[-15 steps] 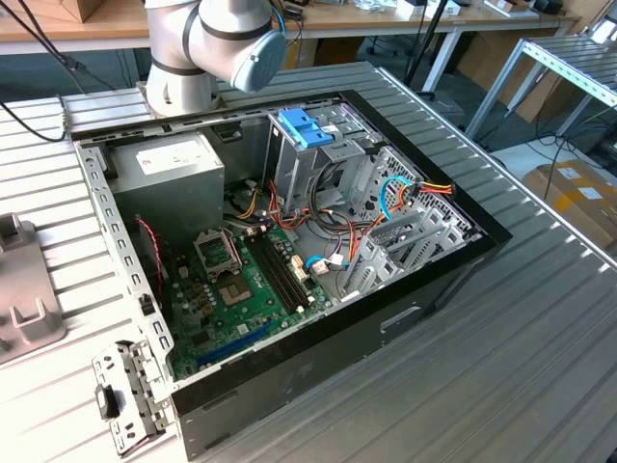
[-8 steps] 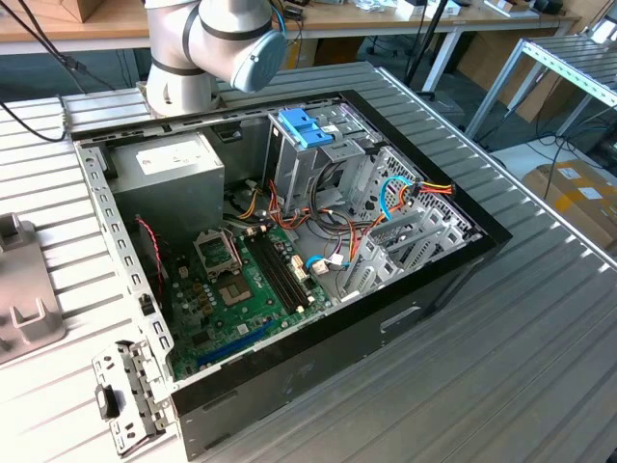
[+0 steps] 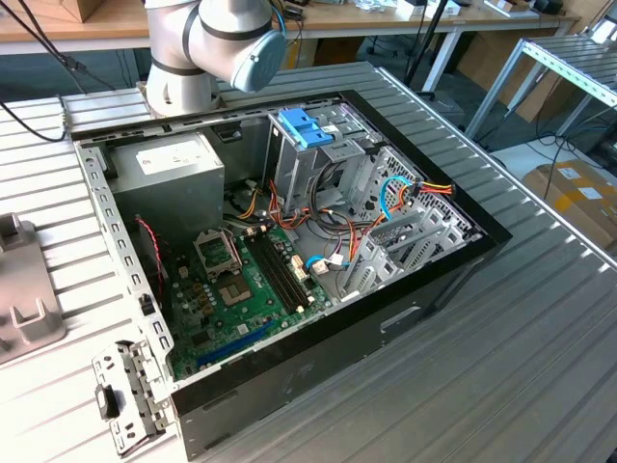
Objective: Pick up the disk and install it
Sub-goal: 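Pick up the disk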
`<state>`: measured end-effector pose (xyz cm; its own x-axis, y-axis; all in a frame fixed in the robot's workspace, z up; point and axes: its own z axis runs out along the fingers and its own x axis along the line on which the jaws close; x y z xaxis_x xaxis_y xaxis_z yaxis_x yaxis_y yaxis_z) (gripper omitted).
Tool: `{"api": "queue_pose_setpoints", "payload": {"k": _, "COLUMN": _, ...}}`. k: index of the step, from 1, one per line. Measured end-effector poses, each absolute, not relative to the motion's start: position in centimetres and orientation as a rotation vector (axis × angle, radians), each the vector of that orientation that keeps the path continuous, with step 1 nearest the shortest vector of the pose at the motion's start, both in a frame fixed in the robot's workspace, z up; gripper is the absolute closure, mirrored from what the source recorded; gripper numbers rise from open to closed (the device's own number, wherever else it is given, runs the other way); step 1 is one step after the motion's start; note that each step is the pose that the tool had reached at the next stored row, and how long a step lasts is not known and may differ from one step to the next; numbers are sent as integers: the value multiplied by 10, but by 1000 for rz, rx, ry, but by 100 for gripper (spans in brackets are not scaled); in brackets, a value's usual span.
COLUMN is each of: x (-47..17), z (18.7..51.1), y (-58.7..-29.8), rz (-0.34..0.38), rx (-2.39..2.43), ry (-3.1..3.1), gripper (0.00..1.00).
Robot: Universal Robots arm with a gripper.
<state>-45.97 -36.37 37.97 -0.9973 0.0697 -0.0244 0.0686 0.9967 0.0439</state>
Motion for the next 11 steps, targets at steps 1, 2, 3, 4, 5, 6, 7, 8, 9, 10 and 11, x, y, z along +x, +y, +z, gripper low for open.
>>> {"api": "queue_pose_setpoints", "payload": {"k": 1, "x": -460, "z": 380, "y": -364, "rz": 67, "rx": 103, "ry": 3113, "gripper": 89}}
{"api": "queue_pose_setpoints", "payload": {"k": 2, "x": -460, "z": 380, "y": -364, "rz": 67, "rx": 92, "ry": 3114, "gripper": 89}}
{"api": "queue_pose_setpoints", "payload": {"k": 3, "x": -460, "z": 380, "y": -364, "rz": 67, "rx": 86, "ry": 3114, "gripper": 89}}
{"api": "queue_pose_setpoints", "payload": {"k": 4, "x": -460, "z": 380, "y": -364, "rz": 68, "rx": 77, "ry": 3114, "gripper": 89}}
{"api": "queue_pose_setpoints", "payload": {"k": 5, "x": -460, "z": 380, "y": -364, "rz": 68, "rx": 70, "ry": 3115, "gripper": 89}}
{"api": "queue_pose_setpoints", "payload": {"k": 6, "x": -460, "z": 380, "y": -364, "rz": 68, "rx": 61, "ry": 3115, "gripper": 89}}
{"api": "queue_pose_setpoints", "payload": {"k": 7, "x": -460, "z": 380, "y": -364, "rz": 68, "rx": 52, "ry": 3115, "gripper": 89}}
{"api": "queue_pose_setpoints", "payload": {"k": 8, "x": -460, "z": 380, "y": -364, "rz": 68, "rx": 45, "ry": 3115, "gripper": 89}}
{"api": "queue_pose_setpoints", "payload": {"k": 9, "x": -460, "z": 380, "y": -364, "rz": 68, "rx": 32, "ry": 3116, "gripper": 89}}
{"api": "queue_pose_setpoints", "payload": {"k": 10, "x": -460, "z": 380, "y": -364, "rz": 68, "rx": 25, "ry": 3116, "gripper": 89}}
{"api": "queue_pose_setpoints", "payload": {"k": 11, "x": -460, "z": 380, "y": -364, "rz": 68, "rx": 14, "ry": 3116, "gripper": 89}}
